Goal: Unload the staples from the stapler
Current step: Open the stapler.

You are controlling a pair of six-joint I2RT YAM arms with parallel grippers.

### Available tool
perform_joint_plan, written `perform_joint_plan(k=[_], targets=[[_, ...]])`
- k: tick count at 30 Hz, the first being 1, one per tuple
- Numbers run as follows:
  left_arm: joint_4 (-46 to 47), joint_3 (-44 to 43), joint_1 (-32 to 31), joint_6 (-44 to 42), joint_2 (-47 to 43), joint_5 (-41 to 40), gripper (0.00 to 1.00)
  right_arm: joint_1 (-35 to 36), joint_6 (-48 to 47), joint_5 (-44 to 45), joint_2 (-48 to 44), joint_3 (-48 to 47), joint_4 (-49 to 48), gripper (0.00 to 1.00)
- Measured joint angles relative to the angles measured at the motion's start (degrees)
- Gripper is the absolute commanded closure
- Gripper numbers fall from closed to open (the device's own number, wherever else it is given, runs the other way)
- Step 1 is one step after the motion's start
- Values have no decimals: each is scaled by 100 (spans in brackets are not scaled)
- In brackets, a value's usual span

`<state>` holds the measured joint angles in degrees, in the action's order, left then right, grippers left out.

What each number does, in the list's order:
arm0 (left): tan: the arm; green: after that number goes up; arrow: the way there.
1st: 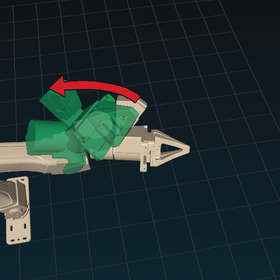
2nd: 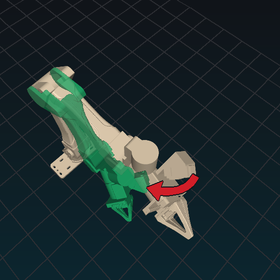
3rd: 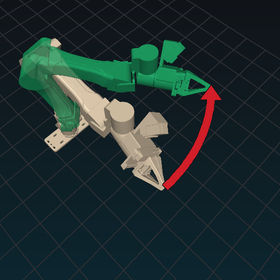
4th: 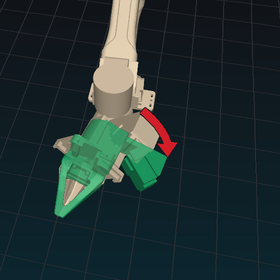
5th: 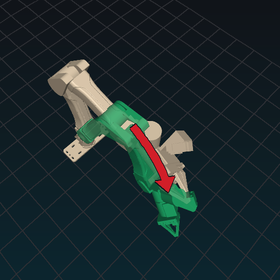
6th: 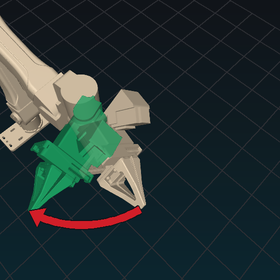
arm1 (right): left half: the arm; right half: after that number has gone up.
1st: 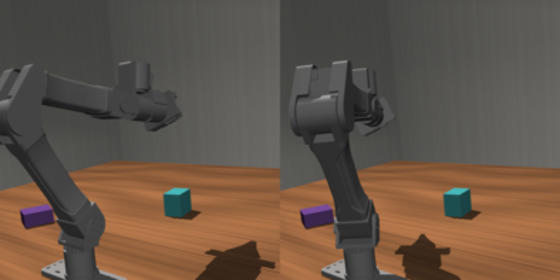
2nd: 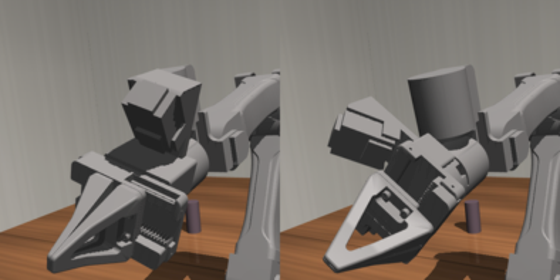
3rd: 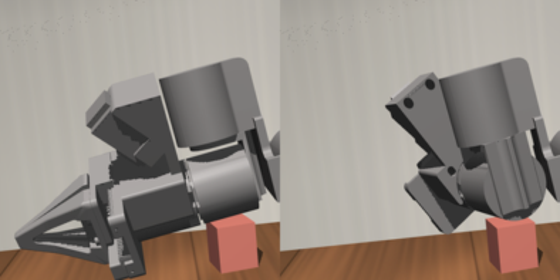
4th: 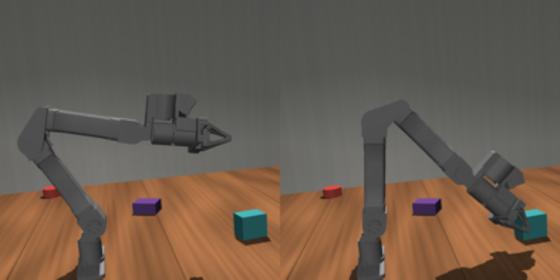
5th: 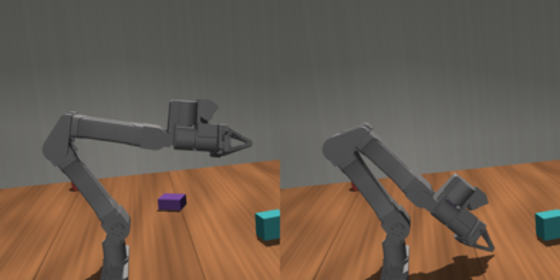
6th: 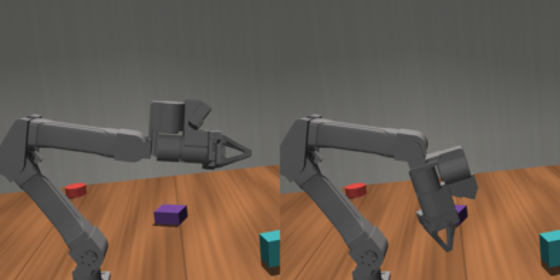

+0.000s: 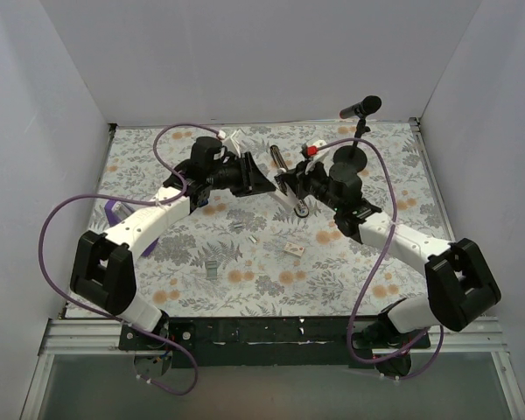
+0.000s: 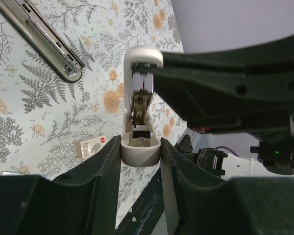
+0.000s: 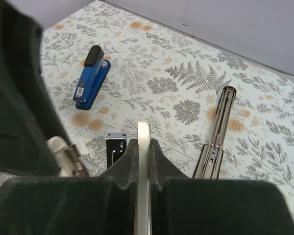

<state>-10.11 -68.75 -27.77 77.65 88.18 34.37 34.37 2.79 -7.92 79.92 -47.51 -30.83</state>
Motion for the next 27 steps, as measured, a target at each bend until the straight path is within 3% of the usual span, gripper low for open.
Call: perform_joint_plan(k=[5, 13, 19, 27], targets=[[557, 802, -20, 219, -470, -184, 100, -184, 651, 356, 260, -175, 76, 99], [2347, 2640, -402, 577, -1471, -1073, 100, -452, 2330, 507, 730, -450, 28, 99], [3016, 3053, -918, 422, -1436, -2116, 100, -708, 3661, 662, 1058, -415, 28, 99], [3519, 3270, -1134, 282, -1436, -2918, 100, -841, 4568, 667, 1198, -271, -101, 99]])
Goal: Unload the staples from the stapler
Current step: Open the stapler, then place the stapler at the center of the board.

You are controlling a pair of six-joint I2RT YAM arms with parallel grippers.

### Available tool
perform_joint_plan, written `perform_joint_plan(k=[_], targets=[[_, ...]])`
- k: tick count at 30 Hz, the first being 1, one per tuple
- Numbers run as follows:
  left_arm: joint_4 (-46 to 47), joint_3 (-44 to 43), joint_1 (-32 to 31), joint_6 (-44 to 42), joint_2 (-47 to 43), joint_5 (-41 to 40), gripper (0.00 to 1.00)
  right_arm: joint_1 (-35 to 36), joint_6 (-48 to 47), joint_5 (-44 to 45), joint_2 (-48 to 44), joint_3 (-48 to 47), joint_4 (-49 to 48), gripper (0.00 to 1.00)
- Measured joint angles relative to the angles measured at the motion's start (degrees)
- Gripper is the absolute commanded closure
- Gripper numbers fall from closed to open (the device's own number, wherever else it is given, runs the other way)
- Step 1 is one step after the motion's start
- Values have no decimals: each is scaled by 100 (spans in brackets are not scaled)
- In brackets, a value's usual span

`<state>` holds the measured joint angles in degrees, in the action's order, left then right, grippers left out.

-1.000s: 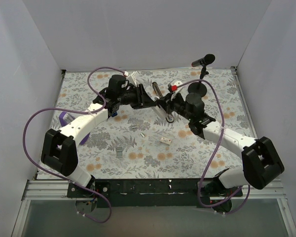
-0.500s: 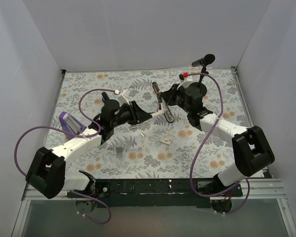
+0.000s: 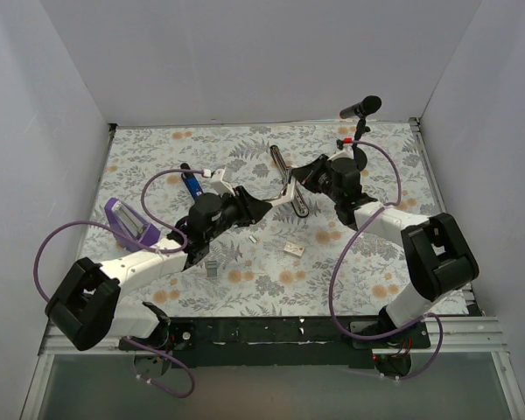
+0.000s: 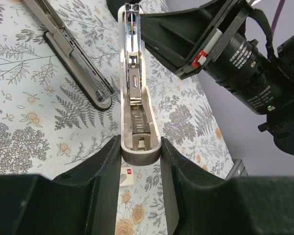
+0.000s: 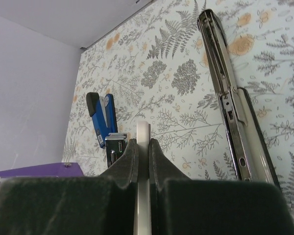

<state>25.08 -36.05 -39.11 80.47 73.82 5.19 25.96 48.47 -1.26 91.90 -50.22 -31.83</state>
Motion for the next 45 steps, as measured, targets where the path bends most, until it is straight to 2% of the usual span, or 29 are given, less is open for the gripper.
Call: perform_joint_plan(k=[6, 15, 20, 24, 30, 34, 35, 36, 38, 45], targets=[[-48, 24, -83, -66, 81, -199, 100, -87, 474, -153, 190, 323, -341, 99], [-1067, -1029, -138, -433, 529, -271, 100, -431, 664, -551, 431, 328, -870, 75], [-1659, -1547, -164, -684, 726, -328, 100, -535, 704, -710, 503, 361, -1139, 73], [-1969, -1751, -168, -800, 855, -323, 100, -570, 684, -798, 509, 483, -1169, 64], [-2354, -2035, -188, -929, 966, -321, 100, -627, 636, -868, 535, 518, -1174, 57], [-2581, -2238, -186, -979, 1043, -332, 100, -649, 577, -857, 535, 518, -1167, 58], [-2625, -2256, -184, -981, 1045, -332, 100, -649, 568, -859, 535, 518, -1163, 61], [-2651, -2269, -175, -979, 1045, -328, 100, -645, 560, -859, 535, 520, -1161, 73], [-2686, -2293, -149, -975, 1054, -319, 100, -645, 570, -907, 533, 538, -1178, 77], [-2959, -2317, 79, -964, 1261, -317, 100, -614, 531, -1115, 463, 684, -1248, 63]])
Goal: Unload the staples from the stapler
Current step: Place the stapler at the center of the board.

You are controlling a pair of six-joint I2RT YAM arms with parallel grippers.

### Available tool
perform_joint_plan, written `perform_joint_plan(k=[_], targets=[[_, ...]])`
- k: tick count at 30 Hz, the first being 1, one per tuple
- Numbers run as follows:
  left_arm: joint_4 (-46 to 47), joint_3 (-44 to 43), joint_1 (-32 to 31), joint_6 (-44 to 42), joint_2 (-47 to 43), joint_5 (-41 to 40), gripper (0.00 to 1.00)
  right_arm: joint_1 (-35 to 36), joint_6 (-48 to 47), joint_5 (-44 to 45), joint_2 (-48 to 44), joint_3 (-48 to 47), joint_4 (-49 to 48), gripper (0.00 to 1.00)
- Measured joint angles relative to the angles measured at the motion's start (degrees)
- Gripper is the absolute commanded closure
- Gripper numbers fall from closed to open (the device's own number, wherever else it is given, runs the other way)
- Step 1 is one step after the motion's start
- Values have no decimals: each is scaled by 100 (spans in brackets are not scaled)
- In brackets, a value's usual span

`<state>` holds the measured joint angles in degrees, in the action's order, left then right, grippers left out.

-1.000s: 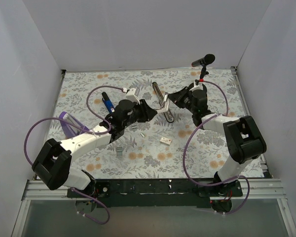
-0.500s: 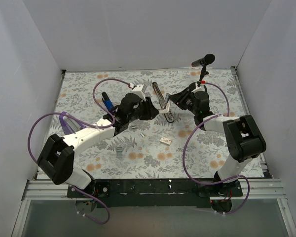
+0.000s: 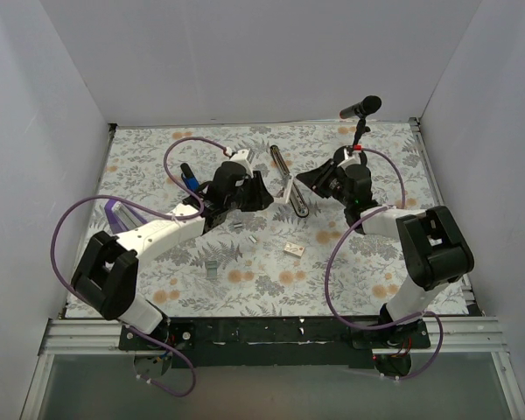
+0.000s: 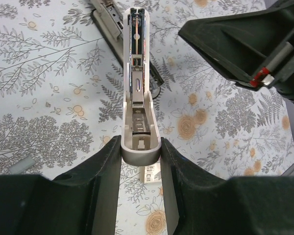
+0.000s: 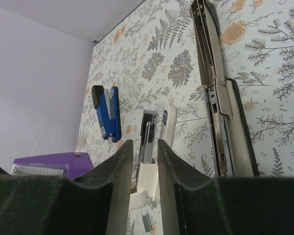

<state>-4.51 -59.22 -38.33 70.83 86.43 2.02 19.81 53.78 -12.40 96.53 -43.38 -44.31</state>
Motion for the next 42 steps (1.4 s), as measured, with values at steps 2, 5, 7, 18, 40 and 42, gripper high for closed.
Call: perform_joint_plan(k=[2, 5, 7, 18, 40, 42], targets=[[-50, 0, 33, -4, 22, -7, 100, 9, -44, -26, -61, 15, 9, 63], [-164, -26, 87, -11, 26, -15, 100, 9, -144, -85, -164, 15, 28, 62], [-264, -81, 142, -11, 26, -42, 100, 9, -219, -129, -297, 15, 94, 58], [-723, -833, 979, -188, 538, -479, 100, -46, -1016, -144, -1504, 9, 981, 7], [-1421, -2916, 1121, -695, 2677, -1119, 94, -136, -1862, 44, -2229, -2, 1943, 5], [-1497, -3038, 1121, -726, 2734, -1134, 94, -149, -1871, 44, -2225, -2, 1945, 5]])
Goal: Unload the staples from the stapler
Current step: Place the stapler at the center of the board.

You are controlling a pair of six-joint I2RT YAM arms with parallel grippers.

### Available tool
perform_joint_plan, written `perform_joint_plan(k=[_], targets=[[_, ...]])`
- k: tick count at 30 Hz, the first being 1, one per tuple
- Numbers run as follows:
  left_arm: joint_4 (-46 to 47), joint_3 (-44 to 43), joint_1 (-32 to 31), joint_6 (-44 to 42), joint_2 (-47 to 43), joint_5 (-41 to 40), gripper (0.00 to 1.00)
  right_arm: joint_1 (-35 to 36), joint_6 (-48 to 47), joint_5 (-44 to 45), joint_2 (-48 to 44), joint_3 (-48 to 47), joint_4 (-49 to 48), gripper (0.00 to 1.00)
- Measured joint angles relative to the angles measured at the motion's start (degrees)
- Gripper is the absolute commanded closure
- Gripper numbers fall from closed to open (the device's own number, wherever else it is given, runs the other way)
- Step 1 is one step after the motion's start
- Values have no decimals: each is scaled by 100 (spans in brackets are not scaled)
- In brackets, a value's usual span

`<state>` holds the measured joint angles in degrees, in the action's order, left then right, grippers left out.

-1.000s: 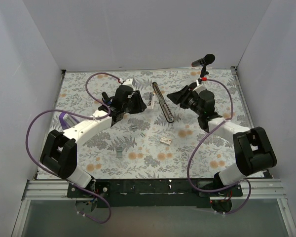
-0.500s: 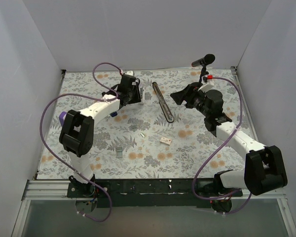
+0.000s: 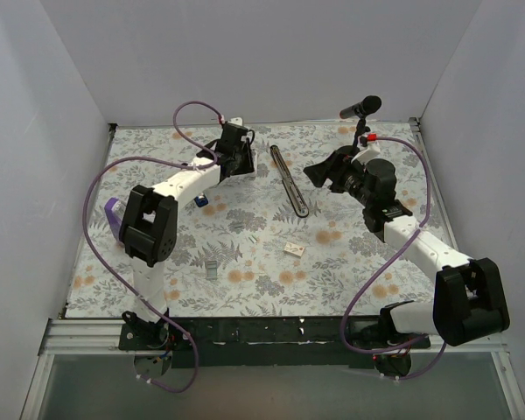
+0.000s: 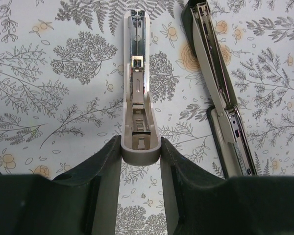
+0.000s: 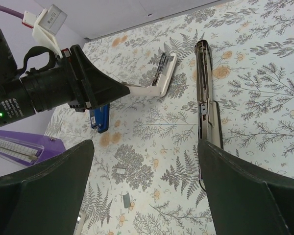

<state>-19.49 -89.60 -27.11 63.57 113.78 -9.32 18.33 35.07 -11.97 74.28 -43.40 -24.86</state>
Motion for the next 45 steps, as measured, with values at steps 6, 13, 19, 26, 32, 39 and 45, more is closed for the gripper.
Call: perform_joint_plan(k=[6, 13, 19, 26, 32, 39, 45], targets=[[-37, -249, 0, -68, 184, -37, 87, -11, -37, 0, 2, -7, 46, 5], [-144, -479, 0, -122, 310, -39, 82, -31, -63, 2, 2, -31, 98, 5], [-164, -516, 0, -142, 369, -39, 80, -31, -68, 2, 0, -33, 98, 5], [-245, -623, 0, -168, 422, -39, 74, -35, -81, 7, 0, -33, 98, 5], [-282, -815, 0, -197, 566, -28, 68, -44, -83, 13, -22, -52, 125, 5], [-284, -881, 0, -229, 605, -22, 59, -74, -85, 26, -74, -120, 125, 5], [-339, -999, 0, -238, 693, -20, 49, -92, -85, 26, -107, -129, 131, 5]])
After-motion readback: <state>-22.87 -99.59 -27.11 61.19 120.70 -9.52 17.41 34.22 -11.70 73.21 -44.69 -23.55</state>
